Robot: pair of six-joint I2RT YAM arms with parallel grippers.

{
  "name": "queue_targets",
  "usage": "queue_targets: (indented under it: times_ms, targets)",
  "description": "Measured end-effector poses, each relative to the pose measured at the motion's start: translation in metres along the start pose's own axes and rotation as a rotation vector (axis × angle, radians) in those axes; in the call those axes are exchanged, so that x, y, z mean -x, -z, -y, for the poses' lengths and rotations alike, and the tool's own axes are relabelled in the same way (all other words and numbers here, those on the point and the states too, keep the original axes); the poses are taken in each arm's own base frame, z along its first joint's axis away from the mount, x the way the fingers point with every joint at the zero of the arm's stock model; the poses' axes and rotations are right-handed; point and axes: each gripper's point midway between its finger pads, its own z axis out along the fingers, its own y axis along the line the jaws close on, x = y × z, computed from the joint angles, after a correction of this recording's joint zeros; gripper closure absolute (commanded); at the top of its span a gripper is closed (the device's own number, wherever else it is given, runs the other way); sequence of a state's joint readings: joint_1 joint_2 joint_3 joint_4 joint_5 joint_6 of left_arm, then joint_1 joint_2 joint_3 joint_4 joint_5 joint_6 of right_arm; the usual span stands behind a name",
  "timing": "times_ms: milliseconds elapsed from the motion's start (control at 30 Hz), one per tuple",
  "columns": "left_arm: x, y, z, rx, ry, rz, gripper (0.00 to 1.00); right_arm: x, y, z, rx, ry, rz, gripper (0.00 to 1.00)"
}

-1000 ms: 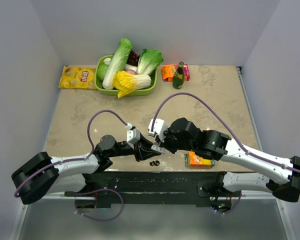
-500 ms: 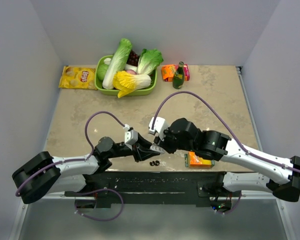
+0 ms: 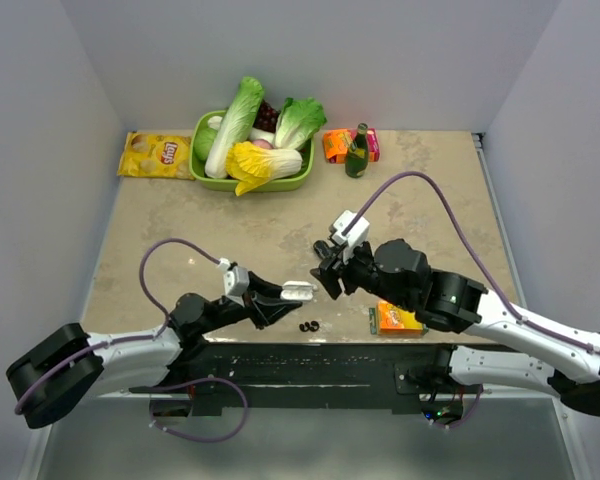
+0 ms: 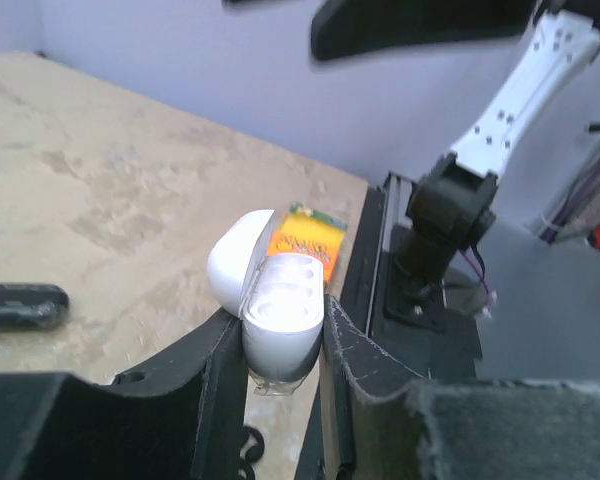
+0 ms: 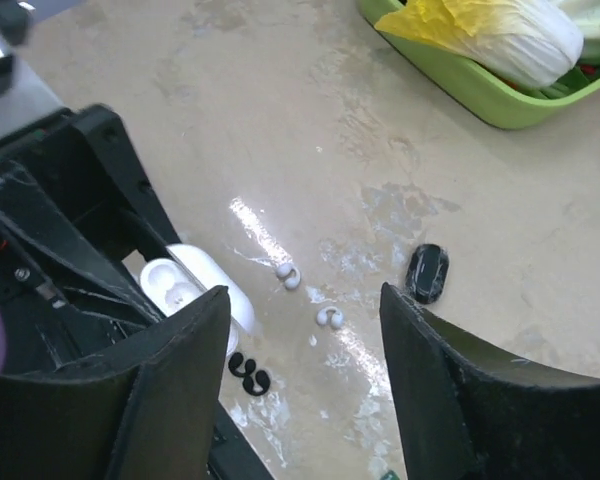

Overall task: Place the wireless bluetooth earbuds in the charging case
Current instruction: Adjust the charging case at the center of the board, then pick up the earbud from the center of the board.

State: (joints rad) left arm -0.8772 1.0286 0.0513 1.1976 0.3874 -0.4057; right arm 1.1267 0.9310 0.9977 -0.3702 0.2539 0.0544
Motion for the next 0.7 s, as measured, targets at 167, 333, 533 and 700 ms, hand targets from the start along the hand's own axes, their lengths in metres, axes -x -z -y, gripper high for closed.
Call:
queue_targets:
  times_ms: [167,333,533,700]
  targets:
    - [0.050,0.004,0.001,0.046,-0.021,0.181,1.00,-0.053,-0.023,0.004,-0.073,-0.074,-0.098,0.52]
    - [0.085,0.013,0.008,0.061,-0.049,0.304,1.00,-0.134,-0.056,0.001,-0.132,-0.088,-0.304,0.60]
    - [0.092,0.021,0.007,0.090,-0.053,0.320,1.00,-0.167,-0.079,0.031,-0.212,-0.211,-0.357,0.82]
    - [0.090,0.023,0.004,0.109,-0.051,0.307,1.00,-0.191,-0.093,0.047,-0.230,-0.290,-0.394,0.87]
